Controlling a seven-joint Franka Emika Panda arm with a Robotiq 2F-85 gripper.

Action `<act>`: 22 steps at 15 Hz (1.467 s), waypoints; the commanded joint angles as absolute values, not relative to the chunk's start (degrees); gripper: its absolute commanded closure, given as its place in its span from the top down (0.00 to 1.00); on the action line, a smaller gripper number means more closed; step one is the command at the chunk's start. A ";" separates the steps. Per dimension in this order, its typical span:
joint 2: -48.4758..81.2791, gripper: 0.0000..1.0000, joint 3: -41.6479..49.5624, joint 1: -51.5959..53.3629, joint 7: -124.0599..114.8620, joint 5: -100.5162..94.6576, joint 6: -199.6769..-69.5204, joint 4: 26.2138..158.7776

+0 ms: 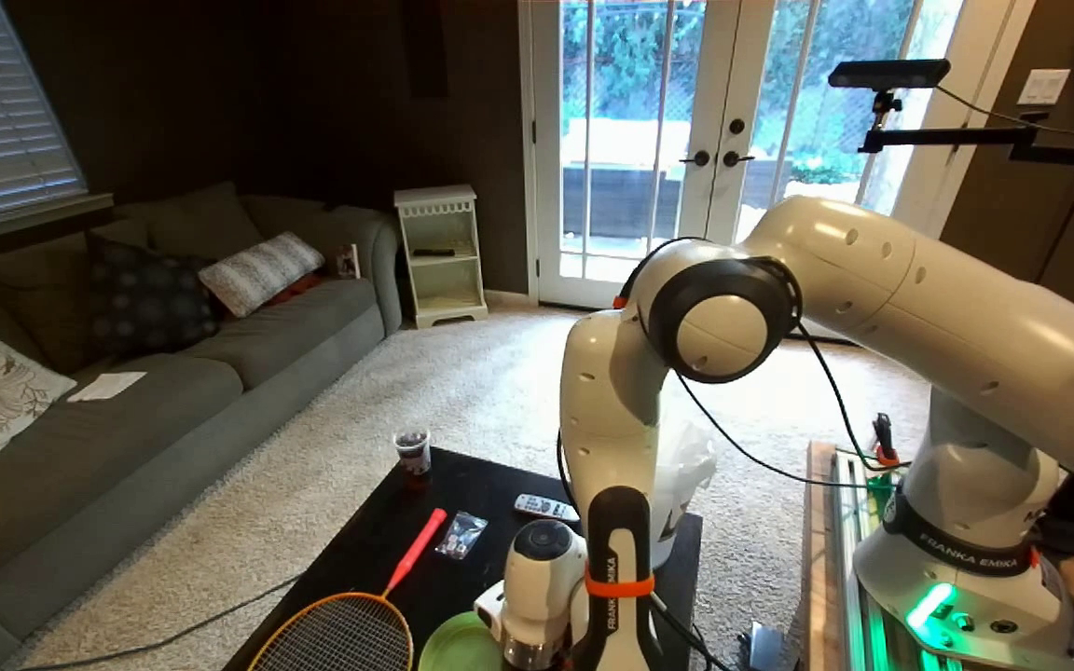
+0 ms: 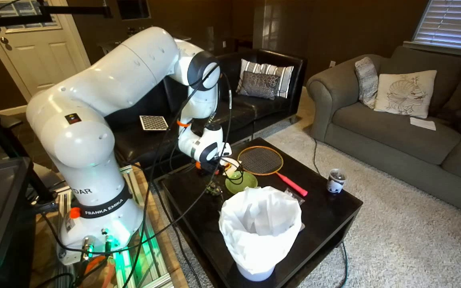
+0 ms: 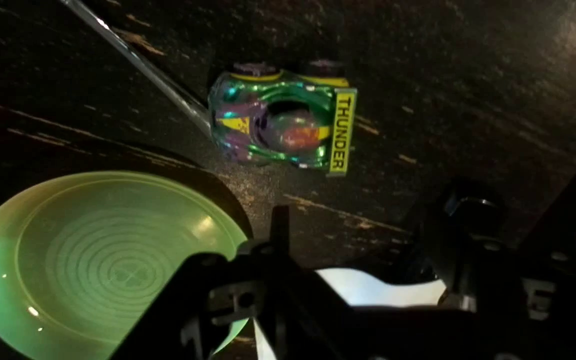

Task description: Push the toy car forwards

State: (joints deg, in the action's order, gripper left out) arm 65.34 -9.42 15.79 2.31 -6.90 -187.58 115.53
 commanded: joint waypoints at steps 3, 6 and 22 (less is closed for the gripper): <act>56.80 1.00 -6.12 22.62 -9.17 5.30 -184.34 120.33; 53.51 1.00 -7.18 22.59 -13.61 9.27 -177.90 121.94; 42.30 1.00 -0.97 30.97 -27.17 10.03 -168.90 127.46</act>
